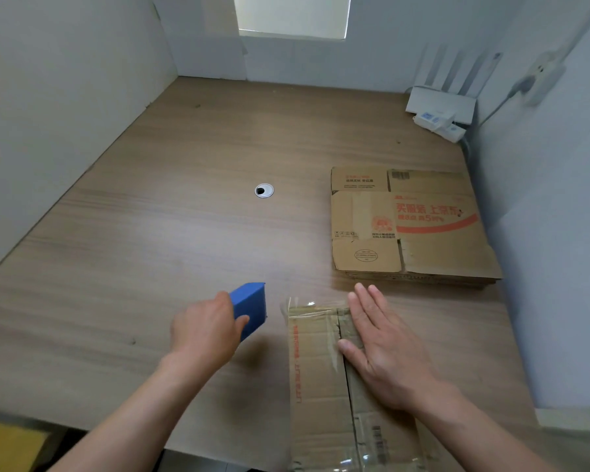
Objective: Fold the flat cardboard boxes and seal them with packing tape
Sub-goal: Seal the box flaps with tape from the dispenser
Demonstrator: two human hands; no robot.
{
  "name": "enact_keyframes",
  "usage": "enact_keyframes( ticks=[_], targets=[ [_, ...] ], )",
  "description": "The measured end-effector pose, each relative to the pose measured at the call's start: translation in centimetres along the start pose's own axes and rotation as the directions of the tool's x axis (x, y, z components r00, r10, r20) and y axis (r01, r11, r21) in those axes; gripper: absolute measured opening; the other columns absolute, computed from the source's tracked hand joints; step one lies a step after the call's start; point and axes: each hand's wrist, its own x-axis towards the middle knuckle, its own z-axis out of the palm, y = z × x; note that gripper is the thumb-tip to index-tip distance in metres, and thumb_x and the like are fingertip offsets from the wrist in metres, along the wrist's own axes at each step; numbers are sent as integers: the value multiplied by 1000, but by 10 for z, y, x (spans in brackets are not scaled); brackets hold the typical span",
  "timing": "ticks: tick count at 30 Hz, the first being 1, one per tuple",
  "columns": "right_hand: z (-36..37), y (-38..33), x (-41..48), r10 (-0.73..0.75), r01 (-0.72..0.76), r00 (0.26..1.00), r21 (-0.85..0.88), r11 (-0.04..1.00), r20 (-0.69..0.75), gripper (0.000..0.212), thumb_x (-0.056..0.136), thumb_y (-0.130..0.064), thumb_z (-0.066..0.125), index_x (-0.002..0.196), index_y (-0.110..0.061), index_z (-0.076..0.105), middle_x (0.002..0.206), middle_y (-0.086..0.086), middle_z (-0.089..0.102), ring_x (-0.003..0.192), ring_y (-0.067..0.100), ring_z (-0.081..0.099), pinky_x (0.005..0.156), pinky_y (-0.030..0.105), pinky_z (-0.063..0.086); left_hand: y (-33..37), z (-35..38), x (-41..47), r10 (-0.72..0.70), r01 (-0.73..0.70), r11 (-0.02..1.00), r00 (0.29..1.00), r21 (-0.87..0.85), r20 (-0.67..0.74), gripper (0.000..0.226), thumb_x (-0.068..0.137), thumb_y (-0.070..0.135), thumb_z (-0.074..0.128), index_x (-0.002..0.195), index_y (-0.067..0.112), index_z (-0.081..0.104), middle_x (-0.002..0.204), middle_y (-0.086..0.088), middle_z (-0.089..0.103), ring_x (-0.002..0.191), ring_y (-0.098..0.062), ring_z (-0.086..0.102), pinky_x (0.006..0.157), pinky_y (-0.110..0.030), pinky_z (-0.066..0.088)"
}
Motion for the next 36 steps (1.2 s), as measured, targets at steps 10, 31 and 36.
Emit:
enact_keyframes(
  ticks=[10,31,36],
  targets=[
    [3,0,0,5,-5,1000,20,1000,-1,88,80,-80,-10,152,-30,-20,159,-15,-31,143,1,-35,123,28,-5,-48,101,-28,-97,97,915,995,-392,18,54,81,10,72,128,-6,52,116,-25,59,104,-45,54,89,-51,47],
    [9,3,0,-7,28,994,185,982,-110,72,96,-63,16,159,-29,5,164,-17,-7,149,0,-17,120,21,-3,93,-1,-35,491,-607,654,795,-451,-358,46,96,46,42,129,20,60,136,4,54,125,-20,51,107,-33,38],
    [5,2,8,-4,54,973,212,976,-229,32,102,-43,37,127,-28,50,129,-6,54,124,14,43,106,31,39,107,-10,-2,531,-582,713,813,-391,-241,39,99,48,31,94,22,59,94,4,60,79,-24,59,70,-39,51]
  ],
)
